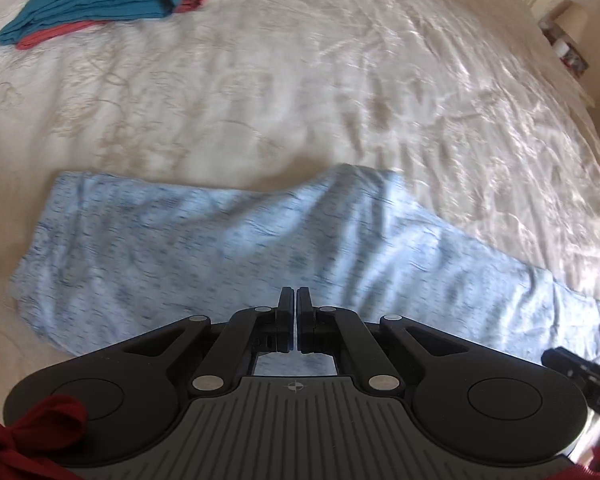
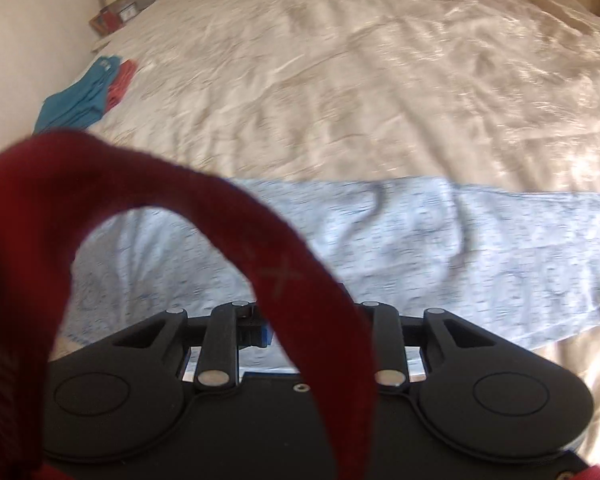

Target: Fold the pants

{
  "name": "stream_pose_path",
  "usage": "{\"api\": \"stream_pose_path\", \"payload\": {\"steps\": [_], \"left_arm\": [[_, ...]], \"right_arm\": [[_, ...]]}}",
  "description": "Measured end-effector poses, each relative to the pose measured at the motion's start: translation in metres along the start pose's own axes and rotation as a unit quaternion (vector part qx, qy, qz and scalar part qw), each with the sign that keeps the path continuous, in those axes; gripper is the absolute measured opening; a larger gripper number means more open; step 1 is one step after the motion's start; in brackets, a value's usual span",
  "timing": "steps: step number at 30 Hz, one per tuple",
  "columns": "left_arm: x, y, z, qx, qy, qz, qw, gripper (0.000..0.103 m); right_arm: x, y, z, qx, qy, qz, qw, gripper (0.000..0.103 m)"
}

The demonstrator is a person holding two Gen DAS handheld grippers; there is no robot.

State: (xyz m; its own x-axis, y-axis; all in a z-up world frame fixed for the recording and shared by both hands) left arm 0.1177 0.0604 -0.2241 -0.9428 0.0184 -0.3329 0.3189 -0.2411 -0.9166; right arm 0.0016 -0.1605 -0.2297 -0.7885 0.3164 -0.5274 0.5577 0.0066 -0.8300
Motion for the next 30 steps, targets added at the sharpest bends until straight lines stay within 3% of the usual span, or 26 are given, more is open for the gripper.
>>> {"api": "stream_pose_path", "payload": {"steps": [7,15,24,30], "left_arm": [[0.038,0.029,0.095,0.015,0.048,-0.024,0.9985,0.002],[0.081,0.045,0.137,-0.002,0.048,-0.059,0.9971,0.002],[0.089,0.032,0.127,-0.04,0.048,-0.058,0.9964,0.002],[0.087,0.018,0.12,-0.051,0.056,-0.049,0.9959,0.002]], "right_arm": [[-0.009,-0.035,0.123,0.06,0.055,0.034,0.996,0.048],[0.008,-0.045,0.228,0.1,0.128,0.012,0.987,0.049],[0.023,-0.03,0.269,0.086,0.197,0.002,0.977,0.049],[0.016,-0.025,0.279,0.084,0.222,0.023,0.971,0.049]]}}
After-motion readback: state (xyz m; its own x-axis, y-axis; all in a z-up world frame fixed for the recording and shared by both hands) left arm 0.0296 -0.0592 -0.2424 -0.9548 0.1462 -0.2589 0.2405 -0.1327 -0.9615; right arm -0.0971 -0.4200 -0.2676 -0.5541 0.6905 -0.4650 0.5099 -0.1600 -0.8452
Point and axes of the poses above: each gripper's, at about its wrist camera, not at the fingertips, and y roughly the way its jaws point, z to its right, x to its underside, the point moved 9 cm from there along y, roughly the way its jaws point, and after that the axes turned 4 degrees about -y, right-handed, at the moved point
